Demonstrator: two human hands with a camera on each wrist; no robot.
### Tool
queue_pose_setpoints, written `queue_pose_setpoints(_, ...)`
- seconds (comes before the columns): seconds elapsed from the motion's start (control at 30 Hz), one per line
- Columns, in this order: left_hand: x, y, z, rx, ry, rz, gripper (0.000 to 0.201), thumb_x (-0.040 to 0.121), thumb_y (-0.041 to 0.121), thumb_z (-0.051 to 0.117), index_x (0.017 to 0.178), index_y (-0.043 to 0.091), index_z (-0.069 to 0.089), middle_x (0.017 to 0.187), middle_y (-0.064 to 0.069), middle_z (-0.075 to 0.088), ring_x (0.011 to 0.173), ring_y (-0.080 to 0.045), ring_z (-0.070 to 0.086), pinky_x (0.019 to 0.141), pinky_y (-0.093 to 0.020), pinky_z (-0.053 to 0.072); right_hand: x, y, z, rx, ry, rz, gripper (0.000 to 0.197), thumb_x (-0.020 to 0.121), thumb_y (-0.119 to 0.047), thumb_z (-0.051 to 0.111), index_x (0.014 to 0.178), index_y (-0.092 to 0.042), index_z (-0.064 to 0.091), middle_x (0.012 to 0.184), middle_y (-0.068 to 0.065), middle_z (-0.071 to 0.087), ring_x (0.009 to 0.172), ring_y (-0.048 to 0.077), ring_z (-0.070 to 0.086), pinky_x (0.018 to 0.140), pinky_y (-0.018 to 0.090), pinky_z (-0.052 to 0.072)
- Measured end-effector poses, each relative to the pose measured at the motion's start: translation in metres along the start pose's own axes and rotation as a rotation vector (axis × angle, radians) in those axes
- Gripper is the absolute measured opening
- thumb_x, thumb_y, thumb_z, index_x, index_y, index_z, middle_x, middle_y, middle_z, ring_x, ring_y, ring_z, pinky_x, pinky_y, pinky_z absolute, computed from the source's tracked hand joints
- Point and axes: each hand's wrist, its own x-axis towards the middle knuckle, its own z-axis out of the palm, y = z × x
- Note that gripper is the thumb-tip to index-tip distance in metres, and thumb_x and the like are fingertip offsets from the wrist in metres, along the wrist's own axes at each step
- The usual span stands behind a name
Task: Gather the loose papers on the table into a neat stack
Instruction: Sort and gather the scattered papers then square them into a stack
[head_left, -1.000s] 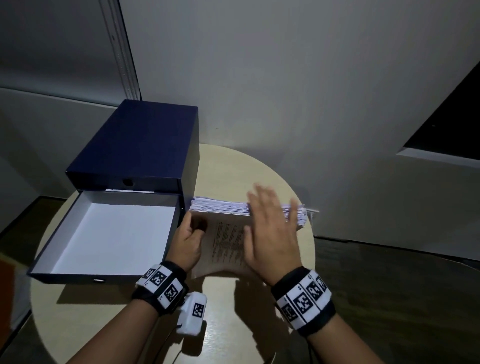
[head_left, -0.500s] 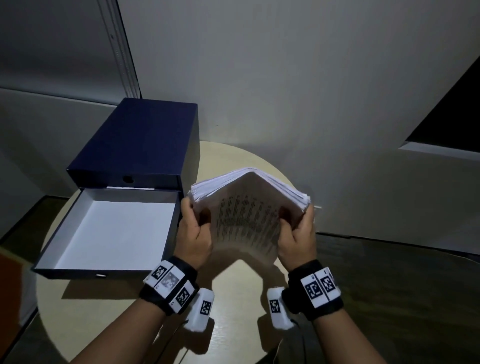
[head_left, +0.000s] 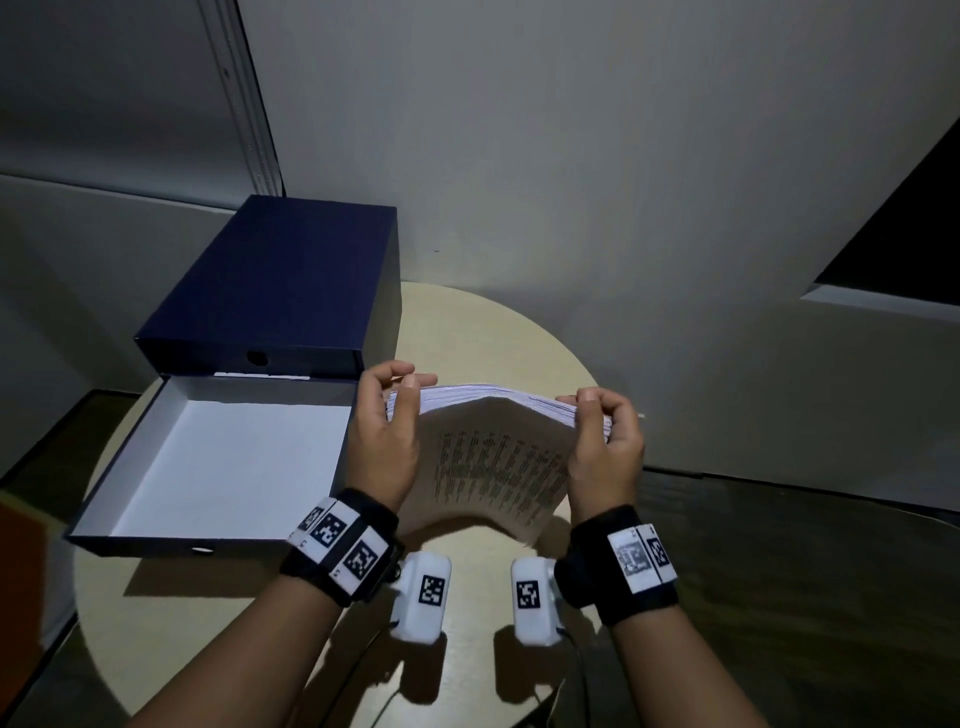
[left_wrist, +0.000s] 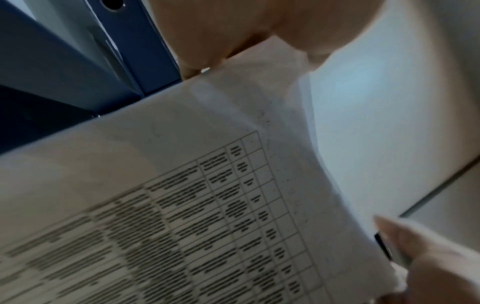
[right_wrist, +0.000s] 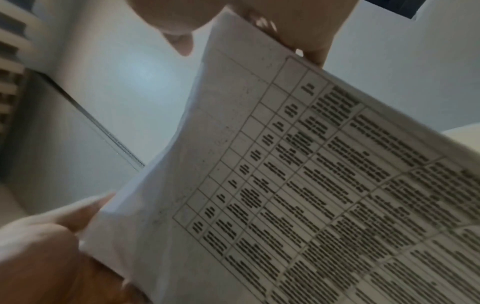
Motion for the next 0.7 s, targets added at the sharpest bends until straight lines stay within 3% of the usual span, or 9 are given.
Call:
queue_pose_setpoints(0.1, 0.007, 0.000, 0.003, 0.050, 0.016, 0.000, 0.010, 0.099, 0.026, 0.048, 0.105, 0.024, 0.056, 0.102, 0.007, 0.072, 0.101, -0.010, 0.063, 0.087, -0.027, 0.046, 0.005, -0.001, 0.003, -0.067, 0.019, 0.006, 0.004, 0.091, -0.033, 0.059, 0.087, -0.032, 0.060, 0.092, -0.011, 0.067, 0.093, 0.015, 0.063, 0.089, 0.053, 0.053)
queue_pose_setpoints(0.13, 0.007, 0.000, 0.003, 0.065, 0.016, 0.010, 0.011, 0.100, 0.026, 0.048, 0.105, 0.023, 0.057, 0.102, 0.007, 0.071, 0.100, -0.009, 0.063, 0.084, -0.025, 0.045, 0.006, 0.001, 0.003, -0.054, 0.011, -0.002, 0.001, 0.090, -0.034, 0.061, 0.089, -0.034, 0.059, 0.095, -0.010, 0.067, 0.095, 0.016, 0.063, 0.089, 0.053, 0.053)
queue_pose_setpoints(0.2, 0.008, 0.000, 0.003, 0.076, 0.028, 0.031, 0.012, 0.100, 0.026, 0.048, 0.103, 0.021, 0.058, 0.103, 0.005, 0.068, 0.099, -0.010, 0.062, 0.082, -0.024, 0.043, 0.006, 0.006, 0.001, -0.006, -0.040, -0.033, 0.018, 0.085, -0.044, 0.063, 0.100, -0.039, 0.056, 0.106, -0.006, 0.066, 0.104, 0.020, 0.063, 0.090, 0.054, 0.053)
queue_pose_setpoints(0.27, 0.009, 0.000, 0.003, 0.109, 0.037, 0.040, 0.015, 0.101, 0.031, 0.046, 0.102, 0.022, 0.058, 0.103, 0.006, 0.067, 0.100, -0.010, 0.061, 0.084, -0.029, 0.046, 0.003, 0.016, -0.006, 0.038, -0.132, -0.072, 0.041, 0.081, -0.043, 0.066, 0.117, -0.034, 0.049, 0.115, -0.004, 0.063, 0.108, 0.019, 0.062, 0.090, 0.043, 0.055)
queue_pose_setpoints(0.33, 0.010, -0.001, 0.000, 0.135, 0.022, 0.039, 0.019, 0.101, 0.038, 0.044, 0.102, 0.025, 0.057, 0.104, 0.008, 0.066, 0.101, -0.010, 0.060, 0.091, -0.039, 0.049, -0.003, 0.030, -0.013, 0.034, -0.212, -0.058, 0.050, 0.083, -0.026, 0.070, 0.125, -0.029, 0.043, 0.117, -0.001, 0.060, 0.104, 0.009, 0.063, 0.086, 0.028, 0.056)
queue_pose_setpoints(0.43, 0.007, 0.006, -0.009, 0.202, -0.054, 0.118, 0.032, 0.094, 0.053, 0.044, 0.110, 0.027, 0.055, 0.116, 0.008, 0.062, 0.109, -0.014, 0.058, 0.096, -0.048, 0.048, -0.010, 0.038, -0.019, -0.140, -0.223, -0.054, 0.041, 0.091, -0.005, 0.063, 0.108, -0.039, 0.049, 0.103, -0.015, 0.063, 0.099, -0.001, 0.064, 0.087, 0.028, 0.055)
queue_pose_setpoints(0.5, 0.002, 0.021, -0.015, 0.451, -0.105, 0.342, 0.049, 0.085, 0.061, 0.052, 0.122, 0.029, 0.053, 0.131, 0.010, 0.053, 0.123, -0.016, 0.051, 0.103, -0.045, 0.042, -0.005, 0.029, -0.018, -0.205, -0.216, -0.133, 0.043, 0.090, 0.003, 0.058, 0.102, -0.038, 0.052, 0.098, -0.020, 0.061, 0.092, -0.009, 0.062, 0.084, 0.019, 0.051)
queue_pose_setpoints(0.6, -0.005, 0.050, -0.010, 0.892, -0.279, 0.654, 0.062, 0.079, 0.053, 0.062, 0.133, 0.027, 0.049, 0.140, 0.007, 0.050, 0.132, -0.015, 0.043, 0.105, -0.042, 0.035, 0.009, 0.004, -0.014, -0.361, -0.266, -0.434, 0.040, 0.076, 0.008, 0.046, 0.105, -0.014, 0.062, 0.091, -0.006, 0.066, 0.083, 0.011, 0.062, 0.078, 0.020, 0.048)
queue_pose_setpoints(0.7, -0.003, 0.054, 0.002, 0.884, -0.493, 0.577, 0.053, 0.076, 0.021, 0.060, 0.127, 0.029, 0.049, 0.114, 0.005, 0.067, 0.108, -0.021, 0.061, 0.086, -0.039, 0.049, 0.013, -0.027, -0.007, -0.545, -0.473, -0.707, 0.045, 0.063, -0.004, 0.038, 0.101, -0.008, 0.063, 0.093, 0.007, 0.069, 0.084, 0.026, 0.061, 0.074, 0.031, 0.049)
